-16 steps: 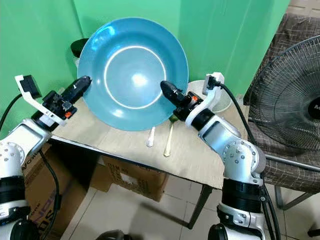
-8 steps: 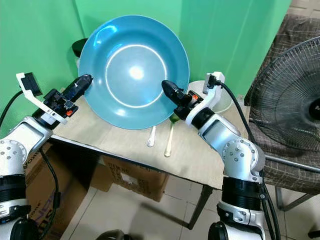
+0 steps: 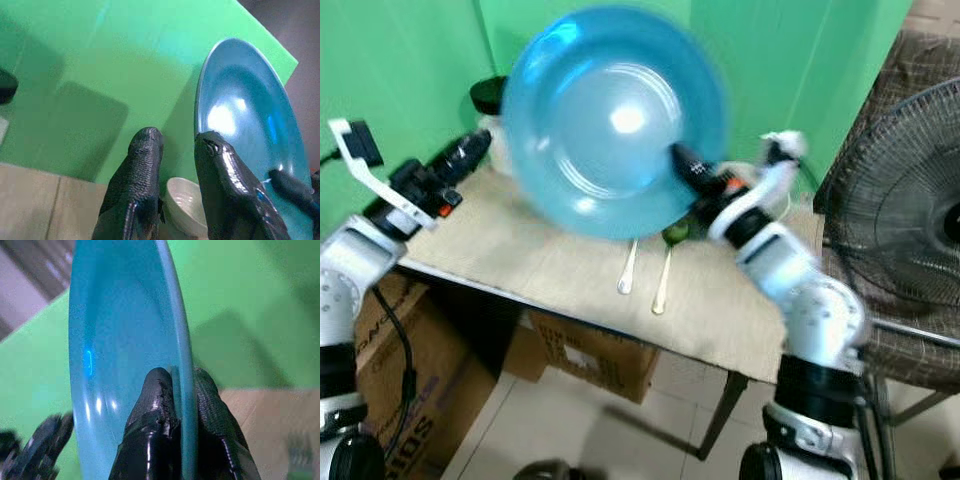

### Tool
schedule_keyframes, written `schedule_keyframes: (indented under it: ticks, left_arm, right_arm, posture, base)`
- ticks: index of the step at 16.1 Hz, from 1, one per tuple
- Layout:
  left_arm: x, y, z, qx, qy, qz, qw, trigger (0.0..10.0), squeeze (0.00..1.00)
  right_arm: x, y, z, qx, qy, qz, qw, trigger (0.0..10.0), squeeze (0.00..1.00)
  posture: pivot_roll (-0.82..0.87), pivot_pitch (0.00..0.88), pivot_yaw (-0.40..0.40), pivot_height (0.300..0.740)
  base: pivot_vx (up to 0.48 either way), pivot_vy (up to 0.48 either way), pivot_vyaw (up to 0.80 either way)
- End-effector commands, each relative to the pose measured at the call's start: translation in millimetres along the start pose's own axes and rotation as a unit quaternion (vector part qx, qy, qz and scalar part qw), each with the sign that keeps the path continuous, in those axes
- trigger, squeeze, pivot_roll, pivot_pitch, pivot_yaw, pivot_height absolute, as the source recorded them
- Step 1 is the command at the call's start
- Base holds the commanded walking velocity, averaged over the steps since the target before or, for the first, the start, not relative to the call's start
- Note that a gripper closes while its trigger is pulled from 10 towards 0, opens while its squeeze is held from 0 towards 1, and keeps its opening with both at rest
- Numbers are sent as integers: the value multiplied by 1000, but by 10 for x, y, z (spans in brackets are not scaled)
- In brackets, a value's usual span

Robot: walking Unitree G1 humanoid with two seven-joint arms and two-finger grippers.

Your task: Setting the table

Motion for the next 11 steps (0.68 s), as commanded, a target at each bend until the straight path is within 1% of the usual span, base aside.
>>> schedule_keyframes:
  ticks: [1, 2, 3, 4, 5, 6, 7, 8, 9, 10, 11]
  left_arm:
    - [-105, -40, 22, 21, -36, 0, 999, 10000, 0]
    - [-136, -48, -2, 40, -58, 10, 997, 10000, 0]
    - [-194, -67, -42, 61, -107, 37, 992, 10000, 0]
    - [-233, -86, -53, 66, -148, 51, 985, 10000, 0]
    - [-275, -103, -50, 64, -185, 64, 979, 10000, 0]
    - [-314, -118, -44, 60, -215, 76, 972, 10000, 0]
    - [-468, -135, -60, 60, -262, 66, 961, 10000, 0]
    - [-563, -134, -77, 62, -276, 61, 957, 10000, 0]
    - [-584, -132, -80, 63, -279, 65, 956, 10000, 0]
    - [-577, -125, -43, 47, -277, 93, 955, 10000, 0]
    - [-586, -131, -14, 36, -279, 95, 955, 10000, 0]
  right_arm:
    - [177, 8, 228, -65, 20, 26, 997, 0, 0]
    - [207, 28, 278, -80, 44, 18, 996, 0, 0]
    - [289, 72, 306, -87, 120, -2, 989, 0, 0]
    - [328, 100, 281, -83, 159, -11, 984, 941, 0]
    - [353, 132, 241, -75, 190, -19, 979, 4000, 0]
    - [369, 163, 200, -69, 216, -27, 974, 7961, 0]
    - [331, 240, 26, -36, 251, -66, 965, 10000, 0]
    - [345, 288, -57, -29, 267, -79, 960, 10000, 0]
    - [366, 299, -73, -30, 274, -78, 958, 10000, 0]
    - [405, 296, -65, -36, 280, -76, 956, 10000, 0]
    - [428, 283, -30, -48, 287, -76, 954, 10000, 0]
  posture:
    - [104, 0, 31, 740]
    - [103, 0, 31, 740]
    - [100, 0, 30, 740]
    - [98, 0, 29, 740]
    - [99, 0, 27, 740]
    - [99, 0, 27, 740]
    - [91, 0, 35, 740]
    - [84, 0, 44, 740]
    - [84, 0, 44, 740]
    - [79, 0, 49, 740]
    - [79, 0, 49, 740]
  base:
    - [0, 0, 0]
    - [0, 0, 0]
    - [0, 0, 0]
    - [0, 0, 0]
    - [0, 0, 0]
    - [0, 0, 0]
    - [0, 0, 0]
    - [0, 0, 0]
    - [0, 0, 0]
    - [0, 0, 0]
    - [0, 0, 0]
Point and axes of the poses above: a point about 5 cm out from each wrist's last joint towards the gripper, its own y axis pointing back from the gripper into the wrist, its own z axis along the axis of the wrist's last joint, x = y × z, the point moved 1 cm from there along -y, pointing out of the wrist towards the gripper, and after that the axes turned 10 degrees about -y, right-handed, at the moved point
